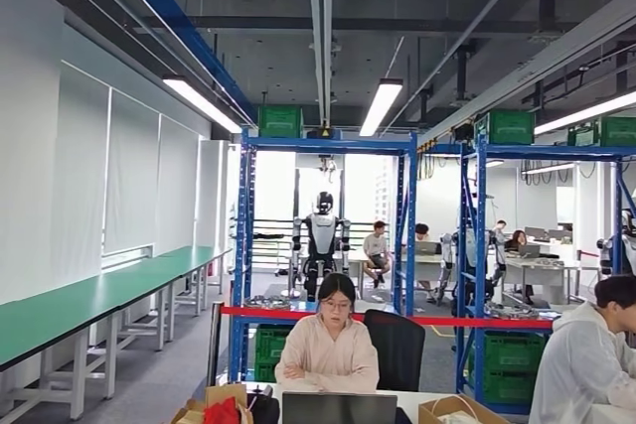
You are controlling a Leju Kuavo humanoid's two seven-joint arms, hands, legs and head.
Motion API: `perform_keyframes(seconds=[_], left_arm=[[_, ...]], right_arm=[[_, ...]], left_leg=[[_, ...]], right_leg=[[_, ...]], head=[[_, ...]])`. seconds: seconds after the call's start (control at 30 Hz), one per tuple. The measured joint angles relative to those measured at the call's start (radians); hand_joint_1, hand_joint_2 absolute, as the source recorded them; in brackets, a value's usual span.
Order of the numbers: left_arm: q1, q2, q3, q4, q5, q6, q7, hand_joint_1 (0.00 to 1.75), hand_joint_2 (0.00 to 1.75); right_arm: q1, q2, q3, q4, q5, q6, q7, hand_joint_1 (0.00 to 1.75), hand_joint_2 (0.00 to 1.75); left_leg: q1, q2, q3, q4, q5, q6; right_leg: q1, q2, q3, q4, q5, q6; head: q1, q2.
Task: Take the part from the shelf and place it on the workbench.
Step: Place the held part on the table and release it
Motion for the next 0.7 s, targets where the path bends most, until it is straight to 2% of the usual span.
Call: perform_keyframes(seconds=[0.07,0.13,0.17,0.2,0.23,0.3,0.33,0.37,0.47,0.53,0.57,0.63,0.67,0.7], left_arm=[[-0.003,-0.004,0.005,-0.003,-0.008,-0.001,0.000,0.00,1.75],[-0.005,-0.006,0.008,-0.005,-0.013,-0.001,0.001,0.00,1.75],[-0.005,-0.007,0.009,-0.005,-0.014,-0.002,0.001,0.00,1.75],[-0.005,-0.008,0.009,-0.005,-0.015,-0.002,0.002,0.00,1.75],[-0.006,-0.010,0.010,-0.006,-0.018,-0.002,0.003,0.00,1.75],[-0.008,-0.013,0.012,-0.006,-0.025,-0.002,0.005,0.00,1.75],[-0.010,-0.014,0.013,-0.006,-0.029,-0.002,0.005,0.00,1.75],[-0.012,-0.015,0.014,-0.006,-0.032,-0.002,0.006,0.00,1.75],[-0.012,-0.017,0.017,-0.006,-0.038,-0.002,0.006,0.00,1.75],[-0.012,-0.019,0.021,-0.006,-0.043,-0.001,0.003,0.00,1.75],[-0.012,-0.020,0.024,-0.006,-0.048,-0.001,-0.002,0.00,1.75],[-0.013,-0.021,0.027,-0.006,-0.059,0.001,-0.021,0.00,1.75],[-0.013,-0.021,0.028,-0.006,-0.064,0.005,-0.031,0.00,1.75],[-0.014,-0.021,0.030,-0.006,-0.068,0.010,-0.040,0.00,1.75]], right_arm=[[-0.003,0.008,0.001,0.038,0.010,-0.006,-0.011,1.75,1.75],[-0.002,0.016,0.002,0.076,0.017,-0.010,-0.016,1.75,1.75],[0.002,0.020,0.002,0.092,0.020,-0.013,-0.017,1.75,1.75],[0.006,0.025,0.003,0.107,0.023,-0.014,-0.018,1.75,1.75],[0.009,0.030,0.004,0.119,0.025,-0.015,-0.018,1.75,1.75],[0.009,0.041,0.008,0.141,0.026,-0.017,-0.021,1.75,1.75],[0.006,0.047,0.009,0.153,0.026,-0.018,-0.022,1.75,1.75],[0.004,0.052,0.011,0.164,0.026,-0.019,-0.023,1.75,1.75],[0.002,0.064,0.011,0.190,0.026,-0.022,-0.024,1.75,1.75],[-0.003,0.071,0.011,0.201,0.026,-0.023,-0.024,1.75,1.75],[-0.006,0.075,0.011,0.207,0.026,-0.024,-0.025,1.75,1.75],[-0.008,0.079,0.010,0.220,0.027,-0.027,-0.025,1.75,1.75],[-0.007,0.079,0.010,0.226,0.027,-0.029,-0.025,1.31,1.31],[-0.004,0.079,0.009,0.230,0.027,-0.031,-0.025,0.87,0.87]], left_leg=[[0.005,0.001,0.004,-0.003,0.002,0.006],[0.006,0.002,0.005,-0.003,0.001,0.009],[0.006,0.003,0.006,-0.003,0.001,0.009],[0.007,0.003,0.006,-0.003,0.001,0.008],[0.008,0.003,0.007,-0.003,0.001,0.007],[0.010,0.002,0.011,-0.003,-0.002,0.003],[0.009,0.000,0.012,-0.003,-0.002,-0.001],[0.008,-0.001,0.012,-0.004,-0.002,-0.007],[0.009,-0.003,0.010,-0.009,0.002,-0.024],[0.009,-0.001,-0.007,0.022,-0.020,-0.030],[0.008,0.000,-0.029,0.066,-0.047,-0.030],[0.004,0.001,-0.089,0.189,-0.106,-0.027],[0.002,0.001,-0.113,0.239,-0.121,-0.026],[0.001,0.001,-0.124,0.259,-0.118,-0.024]], right_leg=[[-0.005,0.000,-0.032,0.078,-0.048,0.013],[-0.013,-0.001,-0.095,0.216,-0.108,0.023],[-0.016,-0.001,-0.120,0.265,-0.122,0.027],[-0.020,-0.001,-0.127,0.278,-0.116,0.030],[-0.023,-0.001,-0.112,0.247,-0.092,0.032],[-0.028,-0.001,-0.042,0.109,-0.025,0.035],[-0.027,0.000,-0.010,0.045,-0.004,0.033],[-0.026,0.001,0.009,0.007,0.004,0.030],[-0.022,0.001,0.015,-0.013,0.004,0.011],[-0.023,-0.001,0.018,-0.022,0.010,-0.005],[-0.024,-0.002,0.020,-0.026,0.012,-0.011],[-0.017,-0.002,0.021,-0.027,0.012,-0.019],[-0.014,-0.002,0.021,-0.027,0.011,-0.021],[-0.011,-0.001,0.022,-0.027,0.011,-0.022]], head=[[0.000,0.000],[0.000,0.000],[0.000,0.000],[0.000,0.000],[0.000,0.000],[0.000,0.000],[0.000,0.000],[0.000,0.000],[0.000,0.000],[0.000,0.000],[0.000,0.000],[0.000,0.000],[0.000,0.000],[0.000,0.000]])
